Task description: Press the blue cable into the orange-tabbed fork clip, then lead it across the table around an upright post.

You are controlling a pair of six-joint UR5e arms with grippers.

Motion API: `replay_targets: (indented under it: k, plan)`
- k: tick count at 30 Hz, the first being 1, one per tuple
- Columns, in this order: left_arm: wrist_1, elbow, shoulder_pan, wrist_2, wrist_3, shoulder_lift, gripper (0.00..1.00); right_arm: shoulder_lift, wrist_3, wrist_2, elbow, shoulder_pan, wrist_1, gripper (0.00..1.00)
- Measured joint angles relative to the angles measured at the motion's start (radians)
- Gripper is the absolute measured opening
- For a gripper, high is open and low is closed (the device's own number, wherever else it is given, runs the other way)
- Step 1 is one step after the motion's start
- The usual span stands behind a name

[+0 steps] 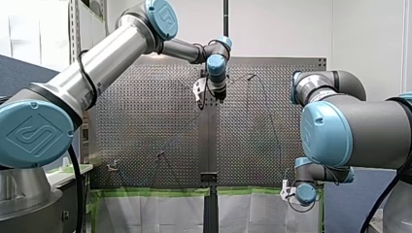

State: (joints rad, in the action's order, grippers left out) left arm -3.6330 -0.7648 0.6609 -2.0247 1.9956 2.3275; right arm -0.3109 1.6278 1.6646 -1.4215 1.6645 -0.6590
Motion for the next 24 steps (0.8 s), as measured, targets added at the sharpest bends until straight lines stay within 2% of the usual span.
replay_targets:
  k: [10,17,24]
  plan:
    - [-0.012,-0.001,0.011,-0.002,0.002,-0.01,1.0,0.0,0.002,-0.009,0.0,0.0,-0.003,0.0]
    - [-0.013,-0.002,0.013,0.002,0.01,-0.045,1.0,0.0,0.003,-0.016,0.0,0.0,-0.004,0.0]
    - [-0.052,-0.006,0.027,0.059,0.011,-0.062,1.0,0.0,0.003,-0.017,0.0,0.0,-0.004,0.0]
